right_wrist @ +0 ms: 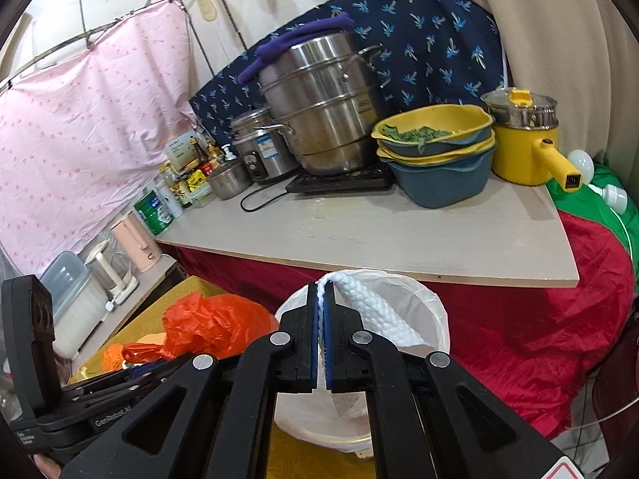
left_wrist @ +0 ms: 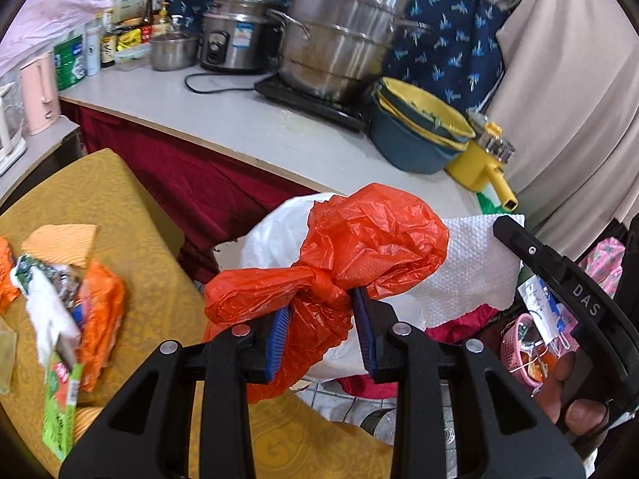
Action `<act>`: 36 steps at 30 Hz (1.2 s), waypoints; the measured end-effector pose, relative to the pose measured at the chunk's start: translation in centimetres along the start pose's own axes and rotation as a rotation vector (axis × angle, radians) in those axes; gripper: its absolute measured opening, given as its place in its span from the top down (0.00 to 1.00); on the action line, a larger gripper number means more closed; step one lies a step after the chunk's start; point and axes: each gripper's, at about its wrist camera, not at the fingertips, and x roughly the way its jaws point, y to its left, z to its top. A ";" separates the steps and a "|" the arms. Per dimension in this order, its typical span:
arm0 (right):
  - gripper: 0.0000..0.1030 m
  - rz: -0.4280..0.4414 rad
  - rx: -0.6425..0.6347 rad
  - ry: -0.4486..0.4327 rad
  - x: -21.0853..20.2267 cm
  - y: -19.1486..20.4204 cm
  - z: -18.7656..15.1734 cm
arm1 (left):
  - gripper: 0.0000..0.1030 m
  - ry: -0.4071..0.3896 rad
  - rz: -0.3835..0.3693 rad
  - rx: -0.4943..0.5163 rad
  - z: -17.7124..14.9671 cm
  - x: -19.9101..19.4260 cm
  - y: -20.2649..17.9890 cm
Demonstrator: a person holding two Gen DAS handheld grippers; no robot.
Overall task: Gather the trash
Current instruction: 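Carry the red bag and paper towel to the wastebasket and release both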
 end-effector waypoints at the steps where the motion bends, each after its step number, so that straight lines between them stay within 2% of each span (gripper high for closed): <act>1: 0.98 -0.001 0.007 0.005 0.4 -0.4 0.0 | 0.71 0.008 0.003 0.004 0.1 0.8 -0.3; 10: 0.97 -0.001 0.035 0.033 2.8 -2.4 -0.4 | 0.69 0.051 0.022 0.015 0.5 5.0 -1.1; 12: 0.92 0.000 0.038 0.039 3.2 -2.5 -0.5 | 0.68 0.052 0.030 0.017 0.7 5.5 -1.2; 14: 0.89 0.001 0.039 0.038 3.5 -2.5 -0.5 | 0.63 0.044 0.040 0.019 0.7 5.8 -1.2; 15: 0.89 0.001 0.038 0.039 3.7 -2.5 -0.5 | 0.56 0.042 0.045 0.020 0.8 5.9 -1.3; 16: 0.86 0.003 0.038 0.038 3.8 -2.4 -0.4 | 0.52 0.038 0.048 0.018 0.9 5.9 -1.2; 23: 0.67 0.018 0.047 0.022 3.4 -2.1 0.0 | 0.45 0.007 0.054 0.009 1.3 5.0 -0.8; 31: 0.67 0.075 0.051 0.078 5.1 -0.5 -0.4 | 0.43 -0.033 0.063 -0.032 1.3 2.6 0.9; 36: 0.67 0.056 0.048 0.141 7.2 -0.2 -2.7 | 0.42 -0.046 0.081 -0.064 0.8 1.3 2.7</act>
